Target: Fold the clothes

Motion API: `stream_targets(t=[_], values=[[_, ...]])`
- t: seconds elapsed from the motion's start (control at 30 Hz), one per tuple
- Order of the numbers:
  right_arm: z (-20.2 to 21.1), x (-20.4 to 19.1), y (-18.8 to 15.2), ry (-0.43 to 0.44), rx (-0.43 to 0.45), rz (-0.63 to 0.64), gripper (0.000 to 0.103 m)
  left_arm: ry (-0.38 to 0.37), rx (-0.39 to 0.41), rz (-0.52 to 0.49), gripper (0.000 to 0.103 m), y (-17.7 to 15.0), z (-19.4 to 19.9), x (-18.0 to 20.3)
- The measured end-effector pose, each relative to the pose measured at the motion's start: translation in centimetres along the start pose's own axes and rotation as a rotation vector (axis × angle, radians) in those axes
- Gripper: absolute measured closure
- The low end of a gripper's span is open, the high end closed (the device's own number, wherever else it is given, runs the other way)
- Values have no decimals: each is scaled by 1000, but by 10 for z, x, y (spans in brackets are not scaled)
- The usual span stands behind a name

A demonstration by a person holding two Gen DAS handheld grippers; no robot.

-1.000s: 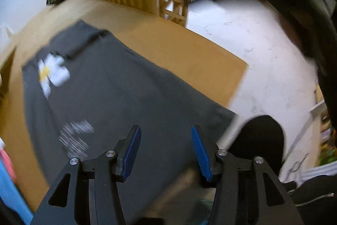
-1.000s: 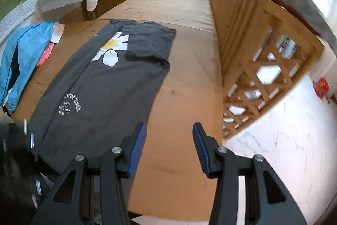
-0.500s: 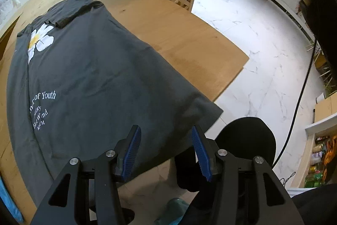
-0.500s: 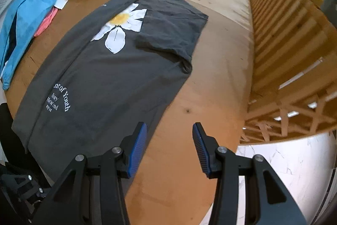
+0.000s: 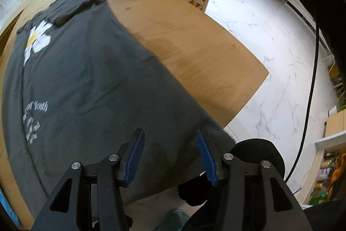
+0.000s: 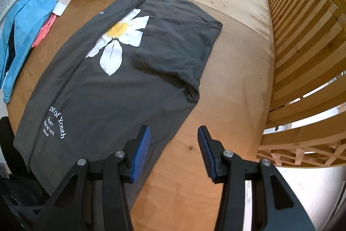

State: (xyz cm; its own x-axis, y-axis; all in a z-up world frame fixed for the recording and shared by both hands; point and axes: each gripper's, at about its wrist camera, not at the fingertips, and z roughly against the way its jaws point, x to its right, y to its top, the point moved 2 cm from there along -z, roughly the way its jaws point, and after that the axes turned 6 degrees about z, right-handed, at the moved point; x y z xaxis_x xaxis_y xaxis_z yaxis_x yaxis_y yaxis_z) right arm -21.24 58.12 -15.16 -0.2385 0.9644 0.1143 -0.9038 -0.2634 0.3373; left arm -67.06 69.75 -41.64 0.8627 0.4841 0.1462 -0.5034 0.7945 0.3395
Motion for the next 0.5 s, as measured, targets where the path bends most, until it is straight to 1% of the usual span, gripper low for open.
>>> stream_targets(t=[0.2,0.37,0.4,0.47,0.5], values=[[-3,0,3,11,4,8,58,8,-31,-52,55,-4,-13,25],[-6,2,8,31,10,-17,58,26,-36,-63,55,-6,-14,37],[-6,3,9,29,9,-21,58,29,-31,-79,55,-8,-12,41],[-8,6,11,27,6,-24,58,37,-22,-112,49,-12,-10,49],[-8,7,12,31,6,-29,58,56,-22,-132,49,-13,-13,52]])
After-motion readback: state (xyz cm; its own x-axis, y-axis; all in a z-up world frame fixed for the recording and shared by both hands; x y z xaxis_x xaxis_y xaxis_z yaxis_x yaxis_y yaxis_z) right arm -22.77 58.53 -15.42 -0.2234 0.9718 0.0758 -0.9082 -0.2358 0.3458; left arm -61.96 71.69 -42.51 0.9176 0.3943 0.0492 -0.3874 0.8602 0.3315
